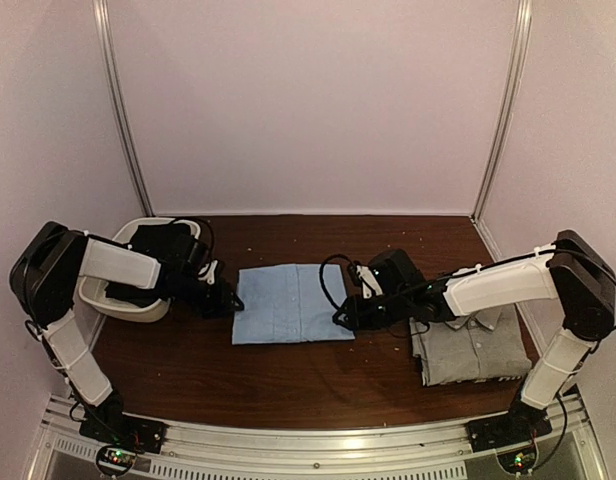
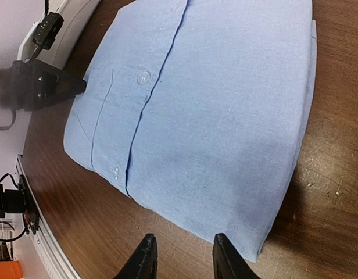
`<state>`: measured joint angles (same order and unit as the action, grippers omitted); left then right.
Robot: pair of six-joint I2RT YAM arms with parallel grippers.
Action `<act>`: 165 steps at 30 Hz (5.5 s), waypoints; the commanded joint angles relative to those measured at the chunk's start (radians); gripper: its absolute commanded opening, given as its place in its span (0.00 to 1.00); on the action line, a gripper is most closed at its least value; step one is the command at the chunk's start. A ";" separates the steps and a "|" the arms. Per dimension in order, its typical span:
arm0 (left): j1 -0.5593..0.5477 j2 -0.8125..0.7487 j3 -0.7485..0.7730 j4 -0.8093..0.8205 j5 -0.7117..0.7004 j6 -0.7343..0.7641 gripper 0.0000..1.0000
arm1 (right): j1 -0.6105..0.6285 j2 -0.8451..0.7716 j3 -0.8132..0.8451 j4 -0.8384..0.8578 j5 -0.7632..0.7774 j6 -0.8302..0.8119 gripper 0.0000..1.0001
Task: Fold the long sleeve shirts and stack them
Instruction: Pick up the square-folded shirt from the center of the board, then turn over the square folded shirt at the center of the board, then move the square-folded shirt to the center of the board.
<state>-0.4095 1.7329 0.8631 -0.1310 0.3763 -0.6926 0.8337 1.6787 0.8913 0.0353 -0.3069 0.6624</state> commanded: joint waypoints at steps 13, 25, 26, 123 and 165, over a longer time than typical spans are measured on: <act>0.001 0.124 0.060 0.018 0.086 0.009 0.11 | -0.003 -0.019 0.027 -0.028 0.074 0.007 0.35; 0.001 0.052 0.128 -0.181 0.079 0.107 0.00 | -0.007 0.029 0.109 -0.080 0.105 -0.020 0.35; 0.001 0.038 0.135 -0.206 0.061 0.121 0.00 | -0.007 0.033 0.114 -0.079 0.107 -0.020 0.35; -0.454 0.403 1.193 -0.508 -0.077 0.016 0.50 | -0.243 -0.173 0.186 -0.083 0.099 -0.022 0.57; -0.150 0.162 0.234 -0.166 0.035 0.133 0.46 | -0.198 -0.214 -0.090 -0.127 0.119 -0.011 0.56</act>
<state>-0.5453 1.8816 1.1229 -0.3546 0.3805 -0.5663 0.6308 1.5013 0.8146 -0.0917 -0.2039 0.6434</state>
